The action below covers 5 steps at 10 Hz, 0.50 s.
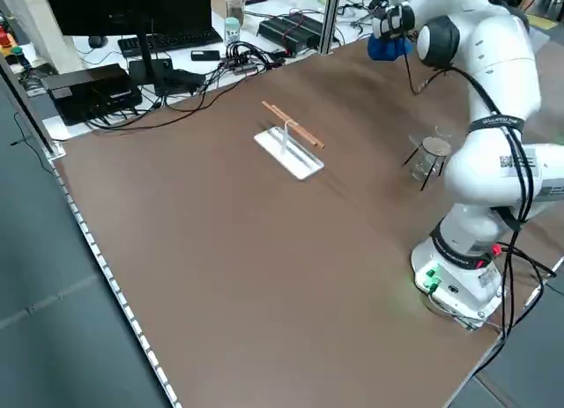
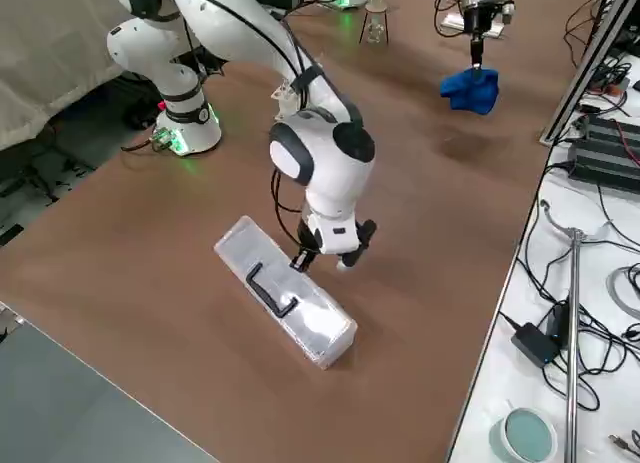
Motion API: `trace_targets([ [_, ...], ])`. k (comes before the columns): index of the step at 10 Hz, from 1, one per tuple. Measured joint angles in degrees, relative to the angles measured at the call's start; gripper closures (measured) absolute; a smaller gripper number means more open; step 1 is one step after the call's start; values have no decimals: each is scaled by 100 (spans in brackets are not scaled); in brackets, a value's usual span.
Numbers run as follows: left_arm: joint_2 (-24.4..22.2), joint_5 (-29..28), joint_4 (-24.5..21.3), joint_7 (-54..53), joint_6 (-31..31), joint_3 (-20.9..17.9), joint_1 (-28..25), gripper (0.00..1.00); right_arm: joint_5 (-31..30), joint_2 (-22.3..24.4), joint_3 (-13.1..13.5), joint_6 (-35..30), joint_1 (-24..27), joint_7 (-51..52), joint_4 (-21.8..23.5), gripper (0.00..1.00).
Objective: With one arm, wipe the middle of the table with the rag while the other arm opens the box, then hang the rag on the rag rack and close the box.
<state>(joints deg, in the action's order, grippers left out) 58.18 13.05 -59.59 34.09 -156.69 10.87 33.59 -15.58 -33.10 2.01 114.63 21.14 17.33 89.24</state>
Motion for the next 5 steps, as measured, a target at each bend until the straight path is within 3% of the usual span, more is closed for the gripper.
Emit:
trace_targets([
  [3,386,0,70,0,-75,-6,127,92,-71,113,151,56,704,903,-179,99],
  [5,421,1,87,0,270,-43,103,92,-59,78,158,198,1277,1524,-173,99],
])
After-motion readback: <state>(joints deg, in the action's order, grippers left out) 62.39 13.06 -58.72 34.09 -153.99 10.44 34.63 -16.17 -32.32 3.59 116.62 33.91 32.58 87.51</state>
